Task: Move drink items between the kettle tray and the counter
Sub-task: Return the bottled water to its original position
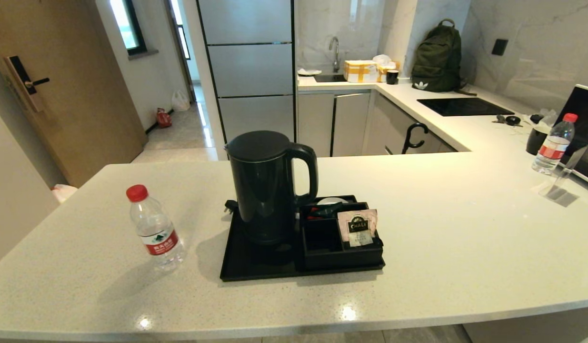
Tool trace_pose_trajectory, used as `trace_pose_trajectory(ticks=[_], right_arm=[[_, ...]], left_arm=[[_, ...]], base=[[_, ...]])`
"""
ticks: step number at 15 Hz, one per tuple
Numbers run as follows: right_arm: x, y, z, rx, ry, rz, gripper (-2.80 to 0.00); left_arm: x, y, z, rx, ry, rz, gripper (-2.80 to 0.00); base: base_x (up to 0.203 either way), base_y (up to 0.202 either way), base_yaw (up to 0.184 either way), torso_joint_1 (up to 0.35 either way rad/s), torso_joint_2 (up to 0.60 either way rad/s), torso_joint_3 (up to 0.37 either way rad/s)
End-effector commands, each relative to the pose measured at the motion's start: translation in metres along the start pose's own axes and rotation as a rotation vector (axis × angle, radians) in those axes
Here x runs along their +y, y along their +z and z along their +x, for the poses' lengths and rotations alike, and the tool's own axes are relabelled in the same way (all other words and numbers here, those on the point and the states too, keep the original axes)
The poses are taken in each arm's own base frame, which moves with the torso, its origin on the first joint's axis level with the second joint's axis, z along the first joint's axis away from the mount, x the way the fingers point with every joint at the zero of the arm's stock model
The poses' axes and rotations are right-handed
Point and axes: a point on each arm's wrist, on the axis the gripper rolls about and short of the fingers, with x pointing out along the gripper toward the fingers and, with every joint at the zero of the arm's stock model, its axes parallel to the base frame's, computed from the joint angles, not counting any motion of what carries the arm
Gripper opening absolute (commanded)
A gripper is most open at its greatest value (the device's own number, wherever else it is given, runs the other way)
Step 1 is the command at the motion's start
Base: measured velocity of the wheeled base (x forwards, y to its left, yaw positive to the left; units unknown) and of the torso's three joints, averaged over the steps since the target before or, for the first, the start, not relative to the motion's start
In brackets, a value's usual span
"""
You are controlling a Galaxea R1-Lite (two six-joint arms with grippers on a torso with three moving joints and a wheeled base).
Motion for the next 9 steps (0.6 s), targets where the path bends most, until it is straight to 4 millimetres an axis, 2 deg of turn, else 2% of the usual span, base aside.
trace_pose_trajectory(ticks=[1, 4, 6, 7, 9], right_arm=[[0.016, -0.055, 0.005, 0.063, 0.345, -0.014, -2.8], [0.045, -0.102, 0.025, 0.113, 0.609, 0.002, -2.8], [0.057, -0.113, 0.034, 0.023, 0.739, 0.044, -2.8], [0.063, -0.124, 0.039, -0.002, 0.746, 0.045, -2.8], [0.066, -0.129, 0.042, -0.056, 0.754, 0.034, -2.8]], left_arm=[[0.0, 0.0, 0.0, 0.0, 0.0, 0.0, -2.8], [0.0, 0.0, 0.0, 0.001, 0.0, 0.0, -2.8], [0.0, 0.0, 0.0, 0.0, 0.001, 0.0, -2.8], [0.0, 0.0, 0.0, 0.001, 0.002, 0.0, -2.8], [0.0, 0.0, 0.0, 0.001, 0.0, 0.0, -2.8]], base=[[0.0, 0.0, 0.0, 0.0, 0.0, 0.0], [0.0, 0.0, 0.0, 0.0, 0.0, 0.0], [0.0, 0.0, 0.0, 0.0, 0.0, 0.0], [0.0, 0.0, 0.0, 0.0, 0.0, 0.0], [0.0, 0.0, 0.0, 0.0, 0.0, 0.0]])
